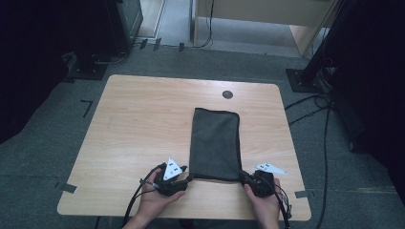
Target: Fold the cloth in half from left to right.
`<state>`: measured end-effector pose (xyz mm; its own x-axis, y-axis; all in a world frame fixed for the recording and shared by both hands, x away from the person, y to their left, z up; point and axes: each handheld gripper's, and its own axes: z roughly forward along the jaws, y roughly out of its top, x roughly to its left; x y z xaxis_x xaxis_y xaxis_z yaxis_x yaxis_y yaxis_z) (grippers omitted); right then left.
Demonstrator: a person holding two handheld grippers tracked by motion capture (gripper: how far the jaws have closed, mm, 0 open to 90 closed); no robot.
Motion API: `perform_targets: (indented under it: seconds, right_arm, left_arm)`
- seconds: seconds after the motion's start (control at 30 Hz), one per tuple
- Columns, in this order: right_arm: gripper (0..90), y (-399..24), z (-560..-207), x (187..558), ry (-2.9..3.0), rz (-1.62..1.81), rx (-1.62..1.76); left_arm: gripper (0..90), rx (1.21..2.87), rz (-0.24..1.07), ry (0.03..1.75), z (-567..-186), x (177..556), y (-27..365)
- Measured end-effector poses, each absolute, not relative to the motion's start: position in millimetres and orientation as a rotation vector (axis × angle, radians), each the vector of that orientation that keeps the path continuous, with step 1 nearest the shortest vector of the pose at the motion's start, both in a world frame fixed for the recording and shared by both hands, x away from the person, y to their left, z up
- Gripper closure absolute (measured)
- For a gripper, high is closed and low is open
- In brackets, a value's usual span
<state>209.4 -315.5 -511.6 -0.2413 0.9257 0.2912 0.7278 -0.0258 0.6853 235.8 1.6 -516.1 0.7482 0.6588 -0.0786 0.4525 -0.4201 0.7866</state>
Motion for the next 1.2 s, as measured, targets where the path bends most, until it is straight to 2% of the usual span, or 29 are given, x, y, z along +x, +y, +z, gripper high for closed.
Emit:
perform_targets:
  seconds: [0.23, 0.5, 0.73, 1.0, 1.03, 1.07, 1.13, 1.17, 1.2]
  right_arm:
    - [87.1, -314, -514, 203, 1.987, 1.101, 1.744]
    - [87.3, -310, -516, 201, 1.97, 1.105, 1.748]
    - [87.5, -290, -515, 194, 2.028, 1.112, 1.71]
    - [87.0, -267, -514, 164, 2.142, 1.15, 1.652]
    - [85.2, -267, -514, 162, 2.147, 1.139, 1.647]
    - [79.4, -268, -512, 162, 2.161, 1.145, 1.641]
    - [67.5, -272, -509, 164, 2.133, 1.156, 1.652]
    - [65.5, -276, -505, 167, 2.105, 1.166, 1.641]
    - [65.0, -279, -502, 170, 2.091, 1.181, 1.633]
  left_arm:
    - [84.9, 2.178, 0.302, 0.796, -518, 235, -5]
    - [89.9, 2.227, 0.324, 0.73, -516, 225, 0]
    - [90.0, 2.224, 0.32, 0.772, -515, 209, 26]
    - [90.0, 2.219, 0.251, 0.765, -514, 177, 57]
    - [89.6, 2.207, 0.24, 0.745, -515, 175, 59]
    - [88.8, 2.199, 0.232, 0.744, -515, 175, 60]
    - [78.9, 2.135, 0.173, 0.769, -514, 181, 65]
    - [69.2, 2.109, 0.147, 0.784, -513, 185, 67]
    - [63.9, 2.08, 0.132, 0.8, -511, 189, 69]
